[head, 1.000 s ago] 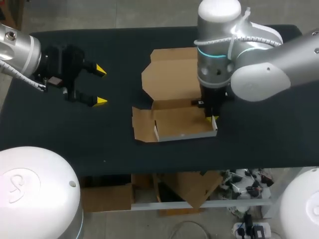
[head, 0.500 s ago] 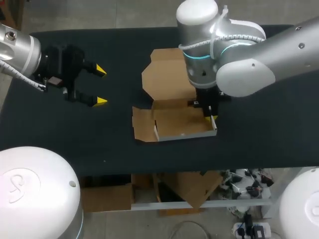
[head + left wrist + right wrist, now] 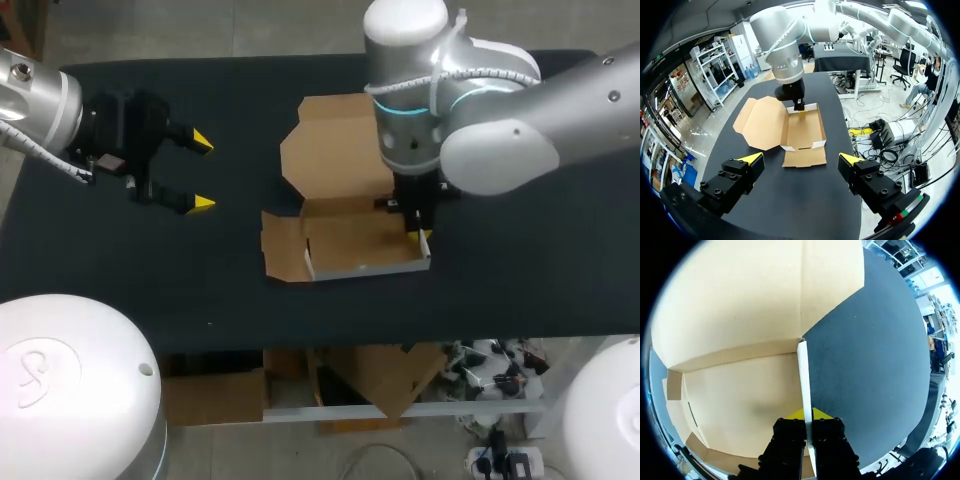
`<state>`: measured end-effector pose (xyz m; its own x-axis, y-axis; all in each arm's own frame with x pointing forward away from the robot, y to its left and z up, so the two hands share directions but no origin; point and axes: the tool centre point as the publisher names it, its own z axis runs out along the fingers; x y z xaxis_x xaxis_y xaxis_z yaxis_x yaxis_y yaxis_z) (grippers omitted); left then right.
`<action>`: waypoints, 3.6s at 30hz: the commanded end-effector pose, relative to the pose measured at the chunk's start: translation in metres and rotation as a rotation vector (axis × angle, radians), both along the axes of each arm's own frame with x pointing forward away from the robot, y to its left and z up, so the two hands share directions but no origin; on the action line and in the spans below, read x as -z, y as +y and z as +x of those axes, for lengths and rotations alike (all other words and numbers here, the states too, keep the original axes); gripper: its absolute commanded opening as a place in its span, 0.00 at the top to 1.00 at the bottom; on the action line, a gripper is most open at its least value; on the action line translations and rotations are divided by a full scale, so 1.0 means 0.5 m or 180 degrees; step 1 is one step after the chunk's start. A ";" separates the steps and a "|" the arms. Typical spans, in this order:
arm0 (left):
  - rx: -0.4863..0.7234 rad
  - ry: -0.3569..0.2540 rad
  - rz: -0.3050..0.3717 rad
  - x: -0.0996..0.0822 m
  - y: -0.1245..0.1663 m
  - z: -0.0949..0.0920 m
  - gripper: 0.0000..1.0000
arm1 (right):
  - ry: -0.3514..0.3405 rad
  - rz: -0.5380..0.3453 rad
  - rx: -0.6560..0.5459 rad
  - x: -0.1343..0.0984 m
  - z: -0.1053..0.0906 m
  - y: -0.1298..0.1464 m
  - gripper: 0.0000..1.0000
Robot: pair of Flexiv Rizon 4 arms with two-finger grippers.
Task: Assemble the packaging by folding the flat box into shape, placing the metal phone stand inside, and closing the box properly
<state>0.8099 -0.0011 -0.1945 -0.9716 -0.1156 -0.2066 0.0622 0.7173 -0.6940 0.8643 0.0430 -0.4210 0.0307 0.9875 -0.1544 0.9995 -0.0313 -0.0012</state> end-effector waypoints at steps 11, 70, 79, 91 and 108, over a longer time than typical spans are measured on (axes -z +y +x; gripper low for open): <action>0.0001 0.0007 0.0011 -0.001 0.000 0.000 0.00 | -0.0046 0.0570 -0.0106 -0.001 -0.007 -0.020 1.00; 0.0001 0.0007 0.0011 -0.001 0.000 0.000 0.00 | 0.0081 0.0442 -0.0100 0.002 -0.009 -0.016 1.00; 0.0001 0.0007 0.0011 -0.001 0.000 0.000 0.00 | 0.0081 0.0442 -0.0100 0.002 -0.009 -0.016 1.00; -0.1817 0.1133 -0.0053 0.010 -0.038 -0.041 0.00 | 0.0081 0.0442 -0.0100 0.002 -0.009 -0.016 1.00; -0.3536 0.2647 -0.0065 0.136 -0.083 -0.023 0.00 | 0.0081 0.0442 -0.0100 0.002 -0.009 -0.016 1.00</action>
<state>0.7849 -0.0282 -0.2480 -0.6349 -0.7313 0.2491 -0.7135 0.4313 -0.5522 0.8602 0.0350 -0.4214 -0.0037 0.9999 -0.0150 0.9996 0.0033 -0.0298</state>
